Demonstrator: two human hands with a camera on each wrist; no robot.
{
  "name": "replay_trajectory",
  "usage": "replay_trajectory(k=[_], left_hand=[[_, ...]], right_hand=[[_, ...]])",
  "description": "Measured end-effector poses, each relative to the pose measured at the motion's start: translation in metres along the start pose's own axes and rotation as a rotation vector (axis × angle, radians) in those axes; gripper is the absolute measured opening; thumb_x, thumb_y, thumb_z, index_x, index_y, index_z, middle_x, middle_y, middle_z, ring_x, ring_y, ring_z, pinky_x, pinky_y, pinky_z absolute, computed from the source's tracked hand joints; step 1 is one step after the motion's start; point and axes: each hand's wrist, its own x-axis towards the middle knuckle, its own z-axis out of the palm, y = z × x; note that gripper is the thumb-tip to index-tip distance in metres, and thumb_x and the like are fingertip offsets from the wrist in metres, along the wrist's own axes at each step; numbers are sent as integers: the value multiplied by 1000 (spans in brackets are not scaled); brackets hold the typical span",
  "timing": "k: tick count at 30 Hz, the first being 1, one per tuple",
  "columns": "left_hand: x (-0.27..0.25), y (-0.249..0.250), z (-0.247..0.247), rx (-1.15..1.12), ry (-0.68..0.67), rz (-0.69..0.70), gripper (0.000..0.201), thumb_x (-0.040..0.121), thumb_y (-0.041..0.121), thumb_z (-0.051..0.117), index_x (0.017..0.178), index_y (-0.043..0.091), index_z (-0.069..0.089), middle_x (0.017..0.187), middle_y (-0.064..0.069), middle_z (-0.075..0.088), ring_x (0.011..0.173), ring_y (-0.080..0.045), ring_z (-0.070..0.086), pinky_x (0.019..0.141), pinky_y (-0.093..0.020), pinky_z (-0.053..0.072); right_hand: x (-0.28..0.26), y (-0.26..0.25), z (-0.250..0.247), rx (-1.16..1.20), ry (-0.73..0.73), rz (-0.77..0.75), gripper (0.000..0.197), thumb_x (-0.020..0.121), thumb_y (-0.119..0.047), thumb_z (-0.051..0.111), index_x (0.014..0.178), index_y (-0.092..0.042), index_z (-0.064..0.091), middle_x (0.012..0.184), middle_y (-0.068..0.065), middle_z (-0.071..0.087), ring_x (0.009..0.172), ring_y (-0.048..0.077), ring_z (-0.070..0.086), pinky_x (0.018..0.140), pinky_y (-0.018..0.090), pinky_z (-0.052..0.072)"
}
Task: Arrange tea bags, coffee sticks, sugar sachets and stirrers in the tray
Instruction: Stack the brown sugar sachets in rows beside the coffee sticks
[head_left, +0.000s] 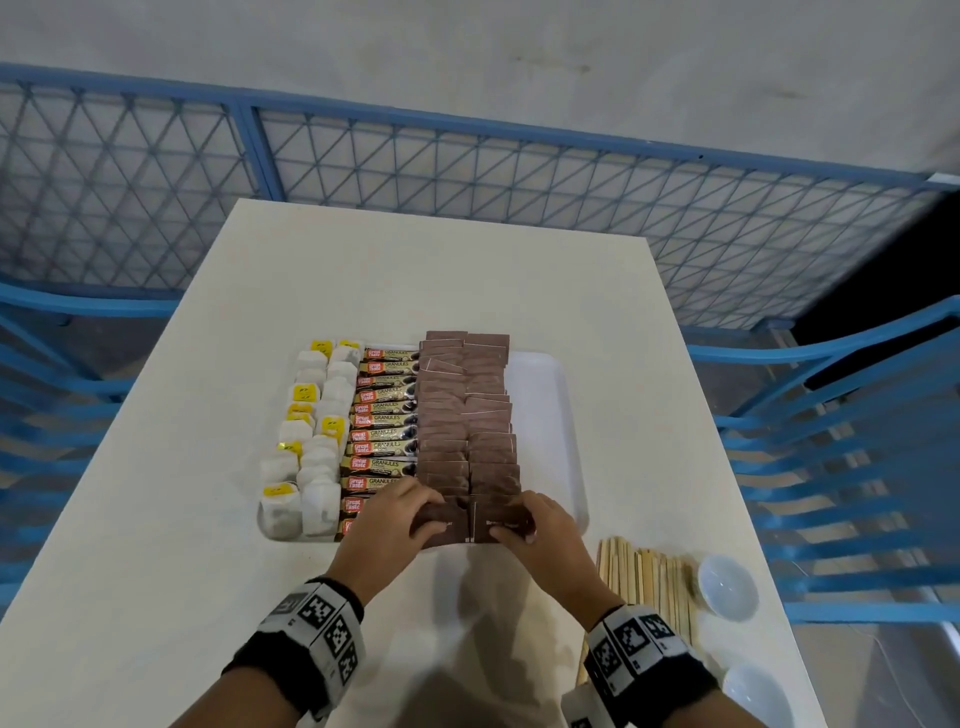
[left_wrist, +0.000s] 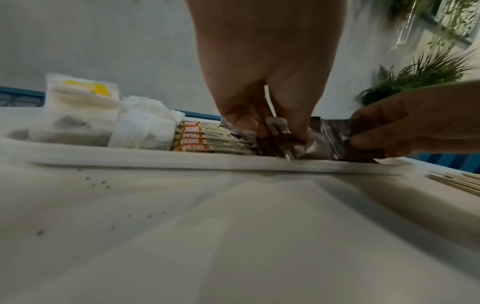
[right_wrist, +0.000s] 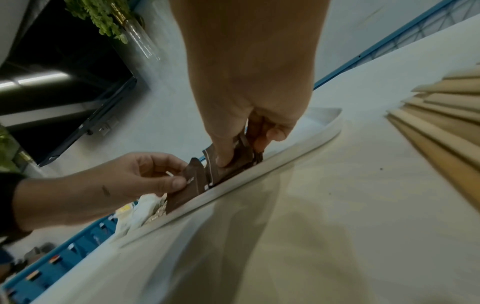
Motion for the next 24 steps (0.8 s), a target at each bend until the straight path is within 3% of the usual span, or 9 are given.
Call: replay_trajectory(k=[3, 6, 9, 16, 24], left_hand=[[-1, -2, 1, -49, -54, -43, 26, 82, 19, 69, 106, 12, 65, 99, 8, 48, 93, -10, 49, 82, -19, 38], [-1, -4, 4, -88, -103, -69, 28, 80, 15, 70, 107, 11, 64, 100, 7, 45, 90, -10, 47, 76, -10, 35], [3, -6, 5, -90, -84, -62, 21, 79, 13, 71, 98, 7, 66, 96, 6, 47, 88, -11, 48, 72, -6, 33], [5, -4, 7, -7, 26, 78, 15, 77, 13, 73, 87, 6, 65, 90, 2, 54, 81, -10, 49, 73, -21, 39], [-1, -12, 13, -10, 111, 127, 16, 73, 7, 75, 79, 10, 60, 81, -2, 57, 77, -6, 43, 72, -16, 36]], right_hand=[[4, -1, -2, 42, 4, 22, 18, 84, -21, 67, 93, -22, 51, 93, -4, 54, 80, 6, 48, 65, 3, 38], [5, -2, -4, 2, -26, 6, 20, 86, -23, 65, 102, -16, 55, 95, -6, 53, 83, 8, 48, 64, 3, 37], [7, 2, -4, -43, -61, -40, 27, 86, -26, 64, 108, -12, 56, 102, -1, 57, 88, 10, 48, 72, 6, 37], [9, 7, -2, -128, -51, -127, 25, 87, -28, 61, 105, -12, 55, 96, -9, 47, 87, 8, 41, 67, 3, 32], [9, 12, -3, -116, -81, -100, 25, 84, -29, 66, 99, -12, 56, 93, -7, 49, 84, 11, 44, 64, 4, 32]])
